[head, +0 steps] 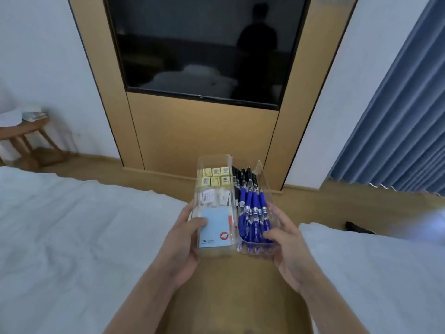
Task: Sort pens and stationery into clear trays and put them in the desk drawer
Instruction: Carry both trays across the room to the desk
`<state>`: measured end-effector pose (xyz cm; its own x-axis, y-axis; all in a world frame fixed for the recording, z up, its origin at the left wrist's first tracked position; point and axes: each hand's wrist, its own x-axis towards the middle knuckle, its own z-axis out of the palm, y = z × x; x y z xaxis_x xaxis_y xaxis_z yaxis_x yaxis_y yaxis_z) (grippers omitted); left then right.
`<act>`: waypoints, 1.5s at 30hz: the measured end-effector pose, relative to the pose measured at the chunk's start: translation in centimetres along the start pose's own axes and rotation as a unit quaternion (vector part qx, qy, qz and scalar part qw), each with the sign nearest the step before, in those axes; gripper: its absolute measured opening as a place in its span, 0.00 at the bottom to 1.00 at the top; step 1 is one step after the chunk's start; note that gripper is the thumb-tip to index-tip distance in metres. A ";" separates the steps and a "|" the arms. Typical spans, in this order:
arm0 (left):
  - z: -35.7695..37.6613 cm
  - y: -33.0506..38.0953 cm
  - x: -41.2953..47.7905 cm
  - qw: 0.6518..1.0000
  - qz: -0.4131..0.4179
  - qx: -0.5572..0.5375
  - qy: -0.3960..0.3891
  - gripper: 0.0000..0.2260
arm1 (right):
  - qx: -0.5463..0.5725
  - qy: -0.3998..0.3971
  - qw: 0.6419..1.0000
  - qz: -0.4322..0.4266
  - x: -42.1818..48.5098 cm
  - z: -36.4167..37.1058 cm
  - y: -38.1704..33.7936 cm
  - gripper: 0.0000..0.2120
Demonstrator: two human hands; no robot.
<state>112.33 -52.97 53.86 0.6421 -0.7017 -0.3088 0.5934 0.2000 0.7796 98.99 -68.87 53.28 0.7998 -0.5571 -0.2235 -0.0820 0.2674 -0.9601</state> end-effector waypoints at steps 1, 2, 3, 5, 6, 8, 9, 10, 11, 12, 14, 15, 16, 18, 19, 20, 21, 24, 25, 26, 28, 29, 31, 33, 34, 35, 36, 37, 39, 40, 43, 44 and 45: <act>0.7 0.1 2.0 1.000 0.000 0.002 -0.003 0.19 | 0.008 -0.005 1.000 0.006 1.7 -0.8 -0.6 0.29; 1.4 0.2 4.0 1.000 0.001 0.005 -0.004 0.19 | 0.014 -0.006 1.000 0.011 3.6 -1.7 -1.1 0.30; 2.2 0.3 6.2 1.000 0.005 0.008 -0.004 0.20 | 0.020 -0.006 1.000 0.013 5.6 -2.6 -1.8 0.30; 3.8 0.6 10.3 1.000 0.013 0.010 0.008 0.20 | 0.024 -0.009 1.000 0.014 9.6 -4.1 -3.2 0.30; 4.8 0.8 12.4 1.000 0.013 0.009 0.016 0.20 | 0.025 -0.012 1.000 0.015 11.7 -4.9 -4.0 0.30; 6.4 1.6 16.3 1.000 0.007 0.006 0.014 0.20 | 0.027 -0.023 0.999 0.012 15.6 -6.6 -5.6 0.30; 7.1 2.1 18.1 1.000 0.007 0.005 0.009 0.20 | 0.028 -0.028 0.999 0.009 17.6 -7.3 -6.4 0.30; 7.8 2.6 19.8 1.000 0.009 0.004 0.007 0.21 | 0.029 -0.034 0.999 0.007 19.6 -7.9 -7.3 0.31; 8.3 3.2 21.6 1.000 0.012 0.004 0.007 0.22 | 0.030 -0.039 0.999 0.007 21.6 -8.4 -8.0 0.31; 8.7 3.8 23.3 1.000 0.014 0.004 0.007 0.23 | 0.028 -0.044 0.999 0.007 23.5 -8.7 -8.7 0.31; 9.1 5.1 26.1 1.000 0.016 -0.007 0.015 0.26 | 0.020 -0.053 0.998 0.010 27.1 -8.9 -9.6 0.30; 9.0 5.8 27.6 1.000 0.019 -0.016 0.018 0.27 | 0.019 -0.058 0.998 0.010 28.9 -8.9 -10.1 0.30; 9.0 6.5 29.1 0.999 0.022 -0.021 0.023 0.27 | 0.018 -0.063 0.998 0.012 30.8 -8.8 -10.5 0.30; 8.5 8.0 32.5 0.999 0.027 -0.022 0.034 0.24 | 0.007 -0.067 0.998 0.013 34.9 -8.6 -11.0 0.31; 8.2 8.7 34.3 0.999 0.030 -0.021 0.039 0.23 | 0.002 -0.066 0.998 0.011 37.1 -8.3 -11.4 0.32; 7.8 9.5 36.1 0.998 0.033 -0.023 0.042 0.22 | -0.001 -0.064 0.998 0.007 39.2 -7.9 -11.8 0.32; 7.4 10.2 37.9 0.998 0.036 -0.029 0.045 0.22 | -0.005 -0.060 0.998 0.002 41.4 -7.4 -12.1 0.33; 5.8 12.9 43.8 0.996 0.046 -0.052 0.056 0.21 | -0.016 -0.062 0.998 -0.010 48.3 -5.5 -13.4 0.30; 5.1 14.0 45.9 0.995 0.051 -0.055 0.060 0.21 | -0.019 -0.067 0.998 -0.010 50.6 -4.7 -13.9 0.29; 4.4 15.1 48.0 0.995 0.056 -0.054 0.063 0.22 | -0.021 -0.069 0.997 -0.007 52.9 -3.9 -14.4 0.29; 3.1 18.0 52.1 0.995 0.062 -0.049 0.067 0.23 | -0.019 -0.080 0.997 0.004 57.6 -2.1 -15.6 0.28; 2.4 19.5 54.0 0.995 0.063 -0.044 0.071 0.22 | -0.020 -0.087 0.996 0.009 59.8 -0.9 -16.3 0.28; 0.7 22.7 57.5 0.994 0.068 -0.033 0.076 0.21 | -0.023 -0.101 0.994 0.017 64.1 1.5 -17.5 0.26; -0.9 26.2 60.7 0.994 0.080 -0.025 0.073 0.22 | -0.013 -0.110 0.994 0.018 68.2 4.0 -18.6 0.25; -1.8 27.9 62.3 0.993 0.086 -0.021 0.078 0.22 | -0.009 -0.113 0.993 0.012 70.1 5.2 -19.0 0.25; -2.5 29.5 63.7 0.992 0.091 -0.019 0.086 0.22 | -0.008 -0.119 0.993 0.008 71.8 6.4 -19.4 0.25; -3.1 30.9 65.1 0.991 0.095 -0.019 0.094 0.22 | -0.007 -0.123 0.992 0.004 73.4 7.7 -19.8 0.25; -3.6 32.1 66.3 0.990 0.099 -0.023 0.096 0.22 | -0.003 -0.126 0.992 0.001 75.0 8.9 -20.2 0.25; -4.8 34.3 68.6 0.989 0.105 -0.038 0.093 0.21 | 0.005 -0.127 0.992 -0.005 78.4 11.1 -20.8 0.24; -5.5 35.4 69.8 0.989 0.108 -0.043 0.096 0.21 | 0.006 -0.129 0.992 -0.008 80.2 12.1 -21.0 0.24; -7.7 38.3 73.5 0.986 0.119 -0.037 0.115 0.21 | -0.001 -0.151 0.988 -0.019 85.8 15.1 -21.5 0.25; -8.5 39.3 74.7 0.984 0.123 -0.032 0.126 0.21 | -0.002 -0.160 0.987 -0.020 87.8 16.1 -21.7 0.25; -9.3 40.3 76.1 0.982 0.128 -0.027 0.136 0.21 | -0.005 -0.170 0.985 -0.019 89.9 17.1 -21.8 0.25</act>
<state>189.58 -91.92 56.70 0.8751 -0.4171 -0.2453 0.4153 0.3874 0.8231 182.87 -111.33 56.98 0.9551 -0.2712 -0.1197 -0.0526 0.2423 -0.9688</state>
